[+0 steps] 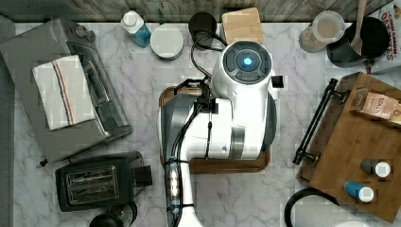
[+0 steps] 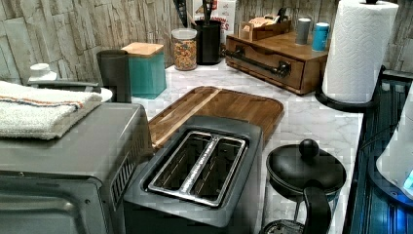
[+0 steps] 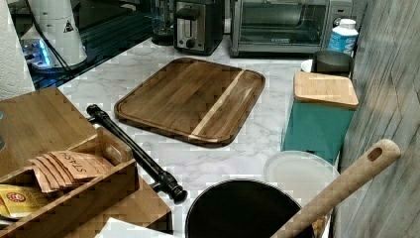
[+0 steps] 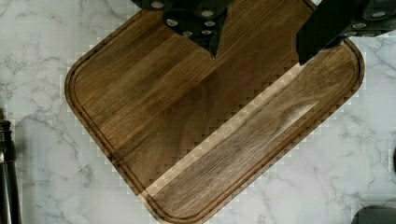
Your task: Open the drawer.
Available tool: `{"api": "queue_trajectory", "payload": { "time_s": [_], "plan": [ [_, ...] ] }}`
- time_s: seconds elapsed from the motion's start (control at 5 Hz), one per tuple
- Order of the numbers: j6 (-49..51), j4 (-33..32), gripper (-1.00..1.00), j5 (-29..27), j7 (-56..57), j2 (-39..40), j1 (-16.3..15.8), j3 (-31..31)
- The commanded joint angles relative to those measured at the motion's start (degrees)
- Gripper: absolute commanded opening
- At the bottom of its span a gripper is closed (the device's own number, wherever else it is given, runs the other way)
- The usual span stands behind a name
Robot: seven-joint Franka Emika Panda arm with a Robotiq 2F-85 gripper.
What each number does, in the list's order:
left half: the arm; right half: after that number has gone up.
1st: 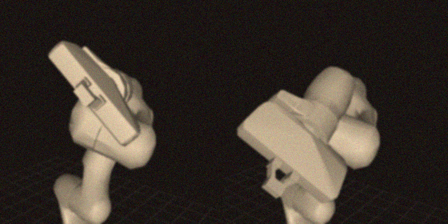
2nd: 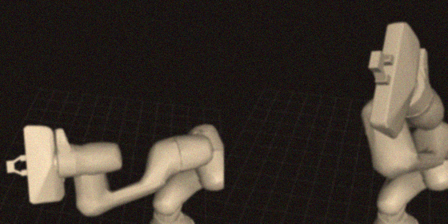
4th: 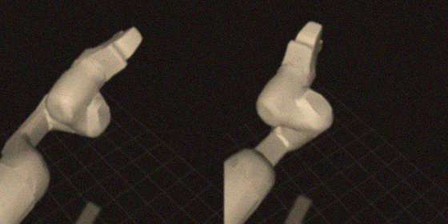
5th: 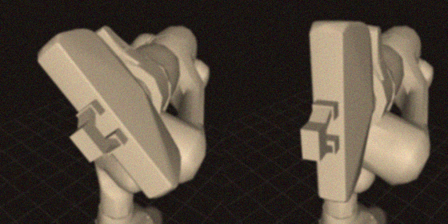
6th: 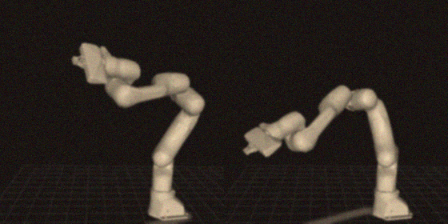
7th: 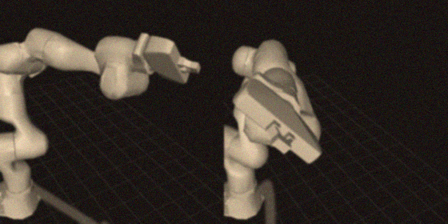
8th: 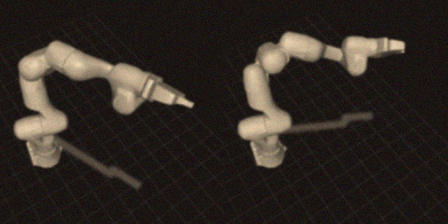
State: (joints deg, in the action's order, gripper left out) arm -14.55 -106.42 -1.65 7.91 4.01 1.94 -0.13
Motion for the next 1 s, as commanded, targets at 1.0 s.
{"api": "queue_trajectory", "payload": {
  "time_s": [1.0],
  "plan": [
    [-9.6, -0.1, 1.0, 5.1, 21.0, 5.9, 7.5, -5.7]
  ]
}}
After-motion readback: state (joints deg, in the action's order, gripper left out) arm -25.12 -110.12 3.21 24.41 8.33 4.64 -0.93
